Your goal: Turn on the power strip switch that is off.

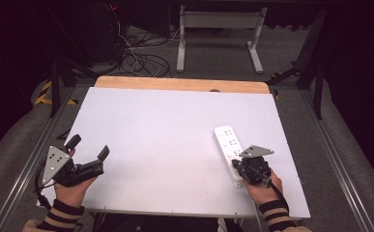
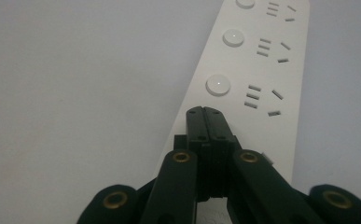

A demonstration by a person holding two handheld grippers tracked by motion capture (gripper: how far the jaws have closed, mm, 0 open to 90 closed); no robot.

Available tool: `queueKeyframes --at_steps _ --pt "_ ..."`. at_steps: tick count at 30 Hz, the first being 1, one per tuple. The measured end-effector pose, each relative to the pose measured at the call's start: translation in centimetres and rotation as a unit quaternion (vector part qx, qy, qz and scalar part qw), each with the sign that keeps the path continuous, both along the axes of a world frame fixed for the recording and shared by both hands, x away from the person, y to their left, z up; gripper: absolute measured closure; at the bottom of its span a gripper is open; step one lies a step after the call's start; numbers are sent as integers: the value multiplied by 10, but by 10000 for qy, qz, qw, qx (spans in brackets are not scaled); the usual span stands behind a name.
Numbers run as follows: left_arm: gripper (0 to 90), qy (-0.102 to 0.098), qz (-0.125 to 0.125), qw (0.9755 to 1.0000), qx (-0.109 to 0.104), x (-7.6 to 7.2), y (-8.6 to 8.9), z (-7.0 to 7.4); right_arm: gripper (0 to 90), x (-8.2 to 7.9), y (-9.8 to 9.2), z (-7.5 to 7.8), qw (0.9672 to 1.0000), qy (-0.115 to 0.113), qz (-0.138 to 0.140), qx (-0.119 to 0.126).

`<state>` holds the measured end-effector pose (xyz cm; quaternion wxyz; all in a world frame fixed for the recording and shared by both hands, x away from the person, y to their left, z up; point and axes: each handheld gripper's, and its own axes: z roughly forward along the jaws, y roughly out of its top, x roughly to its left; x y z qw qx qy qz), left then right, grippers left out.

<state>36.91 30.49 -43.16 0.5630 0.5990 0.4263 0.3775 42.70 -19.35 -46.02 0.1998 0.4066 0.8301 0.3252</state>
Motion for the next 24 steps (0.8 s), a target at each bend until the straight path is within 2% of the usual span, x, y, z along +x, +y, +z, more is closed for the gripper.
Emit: queueKeyframes --at_steps 24 --pt "7 31 -7 10000 24 0 0 0 900 1 -2 0 10000 59 18 72"
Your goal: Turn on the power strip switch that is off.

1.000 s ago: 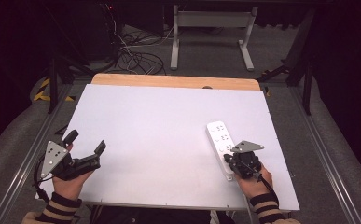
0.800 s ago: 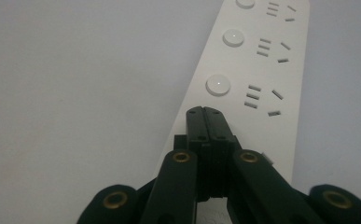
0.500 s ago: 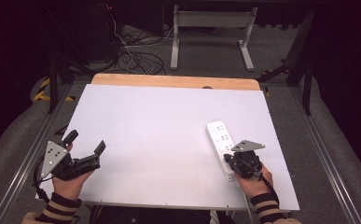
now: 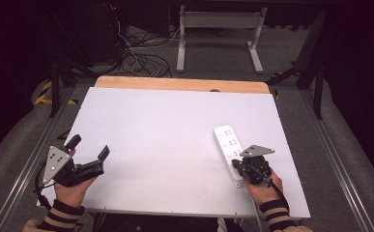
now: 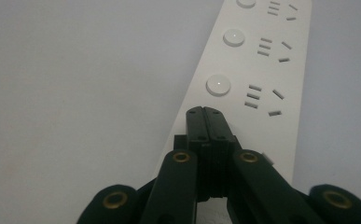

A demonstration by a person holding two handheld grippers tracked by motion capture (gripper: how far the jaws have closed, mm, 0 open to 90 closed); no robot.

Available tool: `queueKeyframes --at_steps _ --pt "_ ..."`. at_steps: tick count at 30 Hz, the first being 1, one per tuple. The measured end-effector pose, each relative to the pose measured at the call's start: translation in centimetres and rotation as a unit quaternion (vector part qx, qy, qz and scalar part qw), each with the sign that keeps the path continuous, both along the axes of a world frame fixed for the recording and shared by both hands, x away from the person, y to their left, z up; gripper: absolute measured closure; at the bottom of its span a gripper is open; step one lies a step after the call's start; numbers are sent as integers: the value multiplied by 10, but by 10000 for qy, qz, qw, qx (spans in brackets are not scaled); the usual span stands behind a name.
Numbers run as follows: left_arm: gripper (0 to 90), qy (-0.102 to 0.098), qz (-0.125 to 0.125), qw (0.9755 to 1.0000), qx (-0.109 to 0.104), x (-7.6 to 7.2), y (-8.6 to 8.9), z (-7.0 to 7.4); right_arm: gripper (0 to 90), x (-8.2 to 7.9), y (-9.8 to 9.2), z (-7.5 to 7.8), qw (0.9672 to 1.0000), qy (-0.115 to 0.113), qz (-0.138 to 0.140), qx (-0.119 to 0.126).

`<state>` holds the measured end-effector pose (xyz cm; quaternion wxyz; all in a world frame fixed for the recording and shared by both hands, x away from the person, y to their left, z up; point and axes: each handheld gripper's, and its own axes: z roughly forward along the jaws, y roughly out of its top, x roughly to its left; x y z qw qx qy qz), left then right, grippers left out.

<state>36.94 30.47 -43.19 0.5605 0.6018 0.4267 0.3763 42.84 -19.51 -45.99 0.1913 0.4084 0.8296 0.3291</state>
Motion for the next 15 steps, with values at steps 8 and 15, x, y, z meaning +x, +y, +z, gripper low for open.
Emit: queueKeyframes --at_steps 8,15 --pt "8 -4 2 10000 0 0 0 0 900 0 0 0 10000 12 -5 19" --pt "8 -5 8 10000 -11 0 0 0 900 0 0 0 10000 13 -4 19"
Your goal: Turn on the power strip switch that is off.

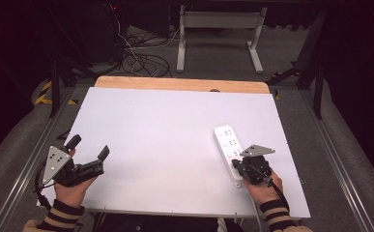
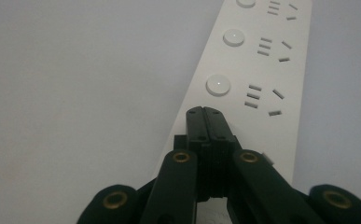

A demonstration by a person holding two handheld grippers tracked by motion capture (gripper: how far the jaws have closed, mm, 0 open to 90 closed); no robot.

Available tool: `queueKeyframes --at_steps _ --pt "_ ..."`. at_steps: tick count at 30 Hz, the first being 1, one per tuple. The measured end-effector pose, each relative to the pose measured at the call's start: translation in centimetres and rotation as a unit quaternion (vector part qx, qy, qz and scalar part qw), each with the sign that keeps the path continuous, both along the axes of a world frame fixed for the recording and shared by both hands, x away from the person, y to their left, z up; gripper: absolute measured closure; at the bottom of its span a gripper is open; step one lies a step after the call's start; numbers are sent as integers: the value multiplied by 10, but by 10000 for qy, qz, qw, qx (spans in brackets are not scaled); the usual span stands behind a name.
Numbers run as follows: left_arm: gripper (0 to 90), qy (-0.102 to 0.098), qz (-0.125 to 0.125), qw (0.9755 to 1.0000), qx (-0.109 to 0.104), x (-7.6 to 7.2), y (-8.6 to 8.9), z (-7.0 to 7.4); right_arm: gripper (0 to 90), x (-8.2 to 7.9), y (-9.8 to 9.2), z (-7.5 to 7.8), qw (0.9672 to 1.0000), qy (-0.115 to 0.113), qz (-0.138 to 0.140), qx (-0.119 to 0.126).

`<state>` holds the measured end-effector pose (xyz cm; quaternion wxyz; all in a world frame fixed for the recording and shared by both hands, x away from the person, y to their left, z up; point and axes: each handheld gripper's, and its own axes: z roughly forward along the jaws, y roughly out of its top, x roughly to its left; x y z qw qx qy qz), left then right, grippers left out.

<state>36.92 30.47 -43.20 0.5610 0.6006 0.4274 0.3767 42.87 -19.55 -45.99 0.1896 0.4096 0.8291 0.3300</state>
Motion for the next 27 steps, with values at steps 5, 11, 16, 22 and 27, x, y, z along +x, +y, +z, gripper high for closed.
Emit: queueKeyframes --at_steps 5,11,16,22,27 --pt "8 1 0 10000 -21 0 0 0 900 0 -1 0 10000 -13 11 37" --pt "8 2 1 10000 -19 0 0 0 900 -1 -3 0 10000 -29 -4 86" --pt "8 11 -1 10000 -14 1 0 0 900 -2 -3 0 9999 -51 20 90" --pt "8 18 1 10000 -26 1 0 0 900 -2 -5 0 9999 -32 12 160" --pt "8 4 -12 10000 -7 0 0 0 900 -2 -5 0 9999 -55 -5 163"
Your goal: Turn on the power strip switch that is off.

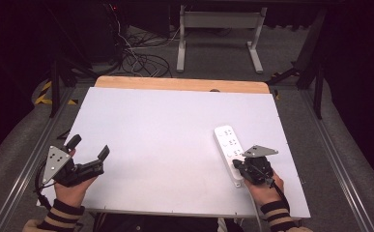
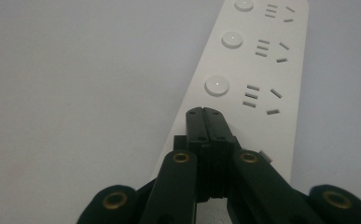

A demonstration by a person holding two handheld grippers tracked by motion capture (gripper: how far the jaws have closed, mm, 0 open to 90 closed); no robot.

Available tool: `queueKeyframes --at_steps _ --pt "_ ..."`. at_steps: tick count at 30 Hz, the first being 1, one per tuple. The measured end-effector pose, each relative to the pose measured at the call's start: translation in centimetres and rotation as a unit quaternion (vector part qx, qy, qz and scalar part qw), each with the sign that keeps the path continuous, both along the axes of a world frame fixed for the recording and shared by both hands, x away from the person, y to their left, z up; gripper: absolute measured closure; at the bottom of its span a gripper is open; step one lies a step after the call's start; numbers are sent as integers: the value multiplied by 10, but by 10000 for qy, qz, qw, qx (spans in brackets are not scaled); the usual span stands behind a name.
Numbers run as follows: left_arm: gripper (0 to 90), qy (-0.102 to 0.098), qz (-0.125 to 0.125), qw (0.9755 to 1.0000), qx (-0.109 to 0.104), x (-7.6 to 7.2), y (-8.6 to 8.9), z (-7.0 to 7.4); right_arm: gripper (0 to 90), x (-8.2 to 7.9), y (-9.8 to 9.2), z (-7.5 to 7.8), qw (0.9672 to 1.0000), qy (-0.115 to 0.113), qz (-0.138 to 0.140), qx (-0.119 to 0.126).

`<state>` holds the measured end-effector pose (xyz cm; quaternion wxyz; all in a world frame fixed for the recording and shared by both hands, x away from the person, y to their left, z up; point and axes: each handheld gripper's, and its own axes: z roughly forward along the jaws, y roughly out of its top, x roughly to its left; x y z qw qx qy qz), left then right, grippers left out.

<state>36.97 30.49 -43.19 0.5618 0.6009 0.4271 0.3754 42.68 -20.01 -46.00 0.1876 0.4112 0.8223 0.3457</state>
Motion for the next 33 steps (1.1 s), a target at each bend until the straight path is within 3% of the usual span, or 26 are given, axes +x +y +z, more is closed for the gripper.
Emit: queueKeyframes --at_steps 6,7,11,12,13,14,16,17,18,21,22,23,24,25,26,28,29,33 --pt "8 -3 -5 10000 -20 0 0 0 900 0 -1 0 10000 17 2 56" --pt "8 -2 5 10000 -32 0 0 0 900 -1 -4 0 9996 -240 -6 131" --pt "8 -8 3 10000 -29 0 0 0 900 -3 -16 3 9951 -769 -99 608" --pt "8 -8 3 10000 -29 0 0 0 900 -3 -16 3 9951 -769 -99 608" --pt "8 -4 3 10000 -31 0 0 0 900 -4 -19 5 9930 -906 -125 749" --pt "8 -5 2 10000 -33 1 0 0 900 -6 -25 7 9881 -1234 -142 907" --pt "8 -11 -4 10000 -26 0 0 0 900 -8 -29 9 9830 -1498 -144 1050" --pt "8 -15 -2 10000 -30 0 0 0 900 -8 -29 9 9830 -1498 -144 1050" --pt "8 -16 12 10000 -34 0 0 0 900 -10 -31 10 9794 -1677 -123 1116" --pt "8 -45 33 10000 -28 0 0 1 900 -17 -39 14 9630 -2250 -45 1480" --pt "8 -47 32 10000 -37 0 0 1 900 -20 -42 16 9544 -2469 -38 1676" --pt "8 -65 38 10000 -61 -1 0 1 900 -25 -49 16 9389 -2816 -47 1979" --pt "8 -65 38 10000 -61 -1 0 1 900 -27 -51 16 9337 -2914 -69 2081" --pt "8 -77 36 9999 -59 -1 0 1 900 -27 -51 16 9337 -2914 -69 2081" --pt "8 -97 35 9999 -58 -1 1 1 900 -29 -55 16 9268 -3037 -113 2204" --pt "8 -90 39 9999 -61 -1 0 1 900 -34 -65 16 9100 -3285 -240 2519" --pt "8 -83 42 9999 -67 -1 0 1 900 -35 -67 17 9074 -3341 -256 2538" --pt "8 -76 36 9999 -58 -1 0 1 900 -36 -66 16 9075 -3375 -260 2486"
